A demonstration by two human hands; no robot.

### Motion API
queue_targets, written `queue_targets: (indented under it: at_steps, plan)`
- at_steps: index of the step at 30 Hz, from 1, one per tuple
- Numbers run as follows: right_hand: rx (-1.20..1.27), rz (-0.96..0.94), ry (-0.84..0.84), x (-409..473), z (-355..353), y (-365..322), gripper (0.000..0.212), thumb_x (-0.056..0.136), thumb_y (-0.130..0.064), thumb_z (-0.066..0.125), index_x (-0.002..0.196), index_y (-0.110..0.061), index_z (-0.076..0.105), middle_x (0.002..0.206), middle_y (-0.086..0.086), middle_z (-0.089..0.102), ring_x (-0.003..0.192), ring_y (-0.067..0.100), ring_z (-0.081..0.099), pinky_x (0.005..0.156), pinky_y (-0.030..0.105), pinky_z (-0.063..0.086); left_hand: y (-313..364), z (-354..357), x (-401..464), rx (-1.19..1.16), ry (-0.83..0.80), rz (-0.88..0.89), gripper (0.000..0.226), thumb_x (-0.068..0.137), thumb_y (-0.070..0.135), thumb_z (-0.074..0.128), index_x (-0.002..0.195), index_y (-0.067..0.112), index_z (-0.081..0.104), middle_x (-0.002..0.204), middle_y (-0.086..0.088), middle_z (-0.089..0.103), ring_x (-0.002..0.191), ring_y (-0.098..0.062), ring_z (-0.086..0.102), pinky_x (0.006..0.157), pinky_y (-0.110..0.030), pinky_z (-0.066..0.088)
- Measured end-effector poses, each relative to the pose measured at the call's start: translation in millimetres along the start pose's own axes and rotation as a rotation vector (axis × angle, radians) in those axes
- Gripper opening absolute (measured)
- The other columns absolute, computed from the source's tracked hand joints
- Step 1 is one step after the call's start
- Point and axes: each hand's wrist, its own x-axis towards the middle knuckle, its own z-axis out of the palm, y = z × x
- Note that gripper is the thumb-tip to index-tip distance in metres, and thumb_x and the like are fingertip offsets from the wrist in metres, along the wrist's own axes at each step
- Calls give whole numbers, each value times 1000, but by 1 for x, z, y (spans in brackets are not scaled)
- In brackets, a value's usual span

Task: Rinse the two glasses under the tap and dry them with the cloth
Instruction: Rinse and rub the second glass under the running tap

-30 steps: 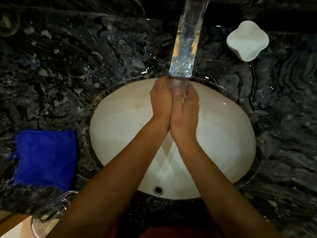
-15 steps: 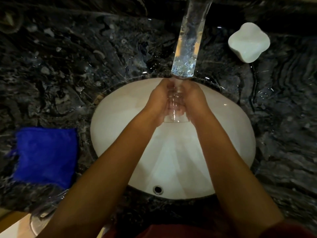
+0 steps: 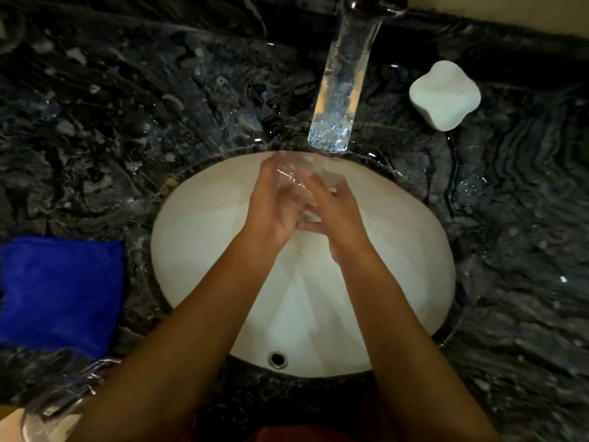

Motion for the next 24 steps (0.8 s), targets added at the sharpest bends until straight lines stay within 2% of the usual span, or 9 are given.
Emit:
queue_targets:
  at_steps: [2,4,7,9,12,15,18,20,24]
  plan:
    - [-42,48,-28,8,-2,-11,46,99,-61,56,122,-23,69,108,6,79,89,21,79,66,38,65,-1,-1,-2,56,-11,81,22,91,38,68,93,17,75,95,-10,74,84,-27,71,75,-38,57]
    - [-76,105,-7,16,-4,-22,46,104,-56,48,124,-19,69,106,9,77,85,24,77,58,31,61,1,-2,-2,152,79,175,19,87,31,64,93,19,77,94,-6,74,85,-21,71,74,-35,57]
    - [-99,123,44,23,0,-31,37,106,-47,42,112,-25,70,97,4,76,77,19,72,53,27,58,14,-9,-5,524,170,354,22,84,30,56,93,34,76,92,7,76,86,-9,68,75,-26,53]
    - [-141,132,13,23,1,-34,36,107,-49,40,108,-27,69,90,3,75,67,16,70,49,24,55,25,-16,-7,909,32,488,13,88,34,61,99,37,68,92,15,71,80,1,62,71,-16,49]
    - [-258,134,-76,23,-4,-36,41,109,-51,38,107,-26,70,82,1,72,54,14,64,41,19,46,41,-23,-5,1281,-140,434,29,90,49,70,115,36,63,100,23,67,82,12,64,66,-6,46]
    - [-290,88,-147,18,-9,-36,37,98,-57,50,100,-27,72,79,0,68,50,13,50,44,19,36,49,-19,-4,1247,-187,239,30,87,57,66,108,35,67,87,17,75,72,-4,74,59,-12,52]
    - [-295,15,-150,11,-16,-34,31,75,-61,59,83,-34,72,69,-5,67,46,8,48,46,22,35,50,-12,-5,1074,-234,27,42,89,53,59,107,18,73,90,-7,80,79,-30,78,70,-40,65]
    - [-301,-22,-182,10,-23,-32,30,77,-61,61,83,-35,74,61,-7,66,43,7,48,43,21,35,50,-13,-5,990,-310,-116,55,94,51,53,120,6,68,97,-18,77,85,-44,76,78,-56,64]
    - [-437,-119,-274,14,-35,-41,37,86,-66,62,75,-34,76,59,-11,65,43,5,49,43,20,36,40,-16,-6,699,-386,-338,65,97,45,42,139,-5,50,98,-25,71,92,-52,71,92,-68,56]
